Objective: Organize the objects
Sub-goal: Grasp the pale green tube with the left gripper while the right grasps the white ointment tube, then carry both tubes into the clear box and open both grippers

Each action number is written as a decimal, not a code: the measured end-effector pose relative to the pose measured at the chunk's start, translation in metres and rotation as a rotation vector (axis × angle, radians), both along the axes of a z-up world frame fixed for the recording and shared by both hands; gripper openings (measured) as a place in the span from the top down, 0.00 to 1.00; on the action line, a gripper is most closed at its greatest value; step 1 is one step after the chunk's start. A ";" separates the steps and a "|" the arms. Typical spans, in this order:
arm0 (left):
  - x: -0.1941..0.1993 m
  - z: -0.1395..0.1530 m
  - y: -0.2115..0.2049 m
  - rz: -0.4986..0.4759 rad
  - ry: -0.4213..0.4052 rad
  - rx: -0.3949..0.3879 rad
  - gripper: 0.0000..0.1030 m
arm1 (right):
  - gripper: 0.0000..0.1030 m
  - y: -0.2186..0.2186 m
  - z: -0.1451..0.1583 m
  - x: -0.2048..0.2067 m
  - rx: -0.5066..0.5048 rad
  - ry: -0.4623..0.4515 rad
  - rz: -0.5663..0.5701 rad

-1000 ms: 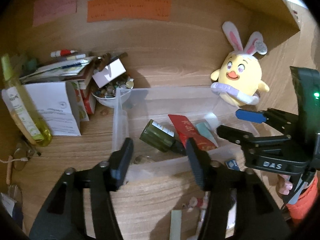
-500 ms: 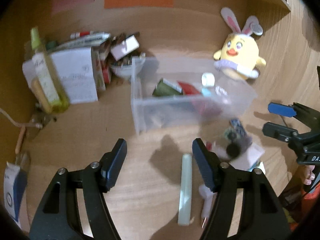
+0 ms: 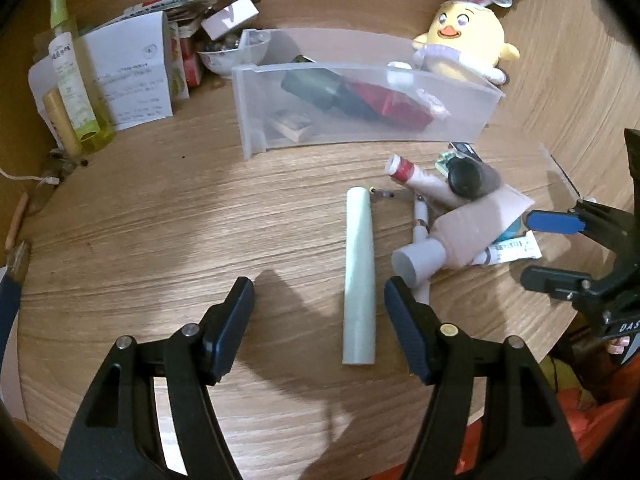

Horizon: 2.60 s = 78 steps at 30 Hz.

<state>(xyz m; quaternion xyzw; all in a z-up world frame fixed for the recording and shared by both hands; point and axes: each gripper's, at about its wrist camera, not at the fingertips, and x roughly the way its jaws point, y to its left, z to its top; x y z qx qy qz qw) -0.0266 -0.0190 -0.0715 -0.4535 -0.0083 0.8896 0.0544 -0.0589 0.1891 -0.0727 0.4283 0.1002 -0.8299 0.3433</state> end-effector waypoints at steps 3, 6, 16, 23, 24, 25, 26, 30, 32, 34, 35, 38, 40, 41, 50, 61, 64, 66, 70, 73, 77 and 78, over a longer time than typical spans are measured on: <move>-0.006 -0.001 0.001 0.001 0.005 0.002 0.41 | 0.44 -0.005 -0.002 0.001 0.006 0.002 0.020; -0.013 0.000 0.001 0.004 0.014 0.006 0.50 | 0.59 -0.010 -0.002 0.004 0.027 0.015 0.039; -0.016 0.000 -0.005 0.019 0.048 -0.006 0.84 | 0.71 -0.030 -0.002 0.025 0.101 0.061 0.147; 0.000 -0.001 -0.013 0.025 0.056 -0.003 0.85 | 0.71 -0.046 -0.004 0.022 0.102 0.086 0.158; 0.000 -0.001 -0.013 0.025 0.056 0.000 0.85 | 0.73 -0.046 -0.004 0.022 0.099 0.090 0.153; -0.001 -0.001 -0.014 0.029 0.058 0.006 0.85 | 0.75 -0.047 -0.005 0.022 0.096 0.096 0.149; -0.002 -0.002 -0.014 0.032 0.060 0.009 0.85 | 0.82 -0.047 -0.005 0.023 0.094 0.097 0.148; -0.004 -0.003 -0.013 0.039 0.072 0.013 0.86 | 0.85 -0.043 -0.005 0.028 0.081 0.078 0.152; -0.003 -0.003 -0.014 0.045 0.075 0.026 0.86 | 0.85 -0.038 -0.005 0.032 0.077 0.071 0.151; 0.000 -0.002 -0.016 0.056 0.075 0.039 0.86 | 0.85 -0.032 -0.005 0.034 0.075 0.065 0.141; 0.002 -0.002 -0.018 0.064 0.076 0.049 0.86 | 0.85 -0.027 -0.005 0.034 0.073 0.061 0.133; 0.009 -0.002 -0.025 0.094 0.077 0.078 0.86 | 0.85 -0.015 -0.002 0.036 0.060 0.055 0.104; 0.015 0.000 -0.029 0.113 0.084 0.092 0.86 | 0.85 -0.008 0.003 0.037 0.048 0.062 0.088; 0.017 0.002 -0.031 0.119 0.089 0.094 0.86 | 0.85 -0.005 0.006 0.037 0.044 0.067 0.084; 0.030 0.038 -0.036 0.137 0.185 0.089 0.86 | 0.85 0.007 0.049 0.033 -0.013 0.176 0.048; 0.002 0.082 -0.027 0.104 0.309 0.122 0.86 | 0.85 0.018 0.091 0.002 -0.102 0.287 -0.062; -0.012 0.091 -0.025 0.093 0.323 0.133 0.86 | 0.85 0.019 0.100 -0.015 -0.136 0.292 -0.098; -0.020 0.097 -0.023 0.088 0.332 0.137 0.86 | 0.85 0.018 0.105 -0.028 -0.152 0.293 -0.117; -0.043 0.109 -0.020 0.072 0.341 0.144 0.86 | 0.85 0.012 0.109 -0.054 -0.169 0.289 -0.143; -0.060 0.115 -0.015 0.056 0.333 0.150 0.86 | 0.85 0.006 0.111 -0.072 -0.175 0.284 -0.156; -0.085 0.119 -0.004 0.037 0.317 0.143 0.86 | 0.85 -0.002 0.109 -0.095 -0.177 0.265 -0.169; -0.091 0.119 -0.001 0.030 0.311 0.141 0.86 | 0.85 -0.003 0.108 -0.100 -0.175 0.259 -0.171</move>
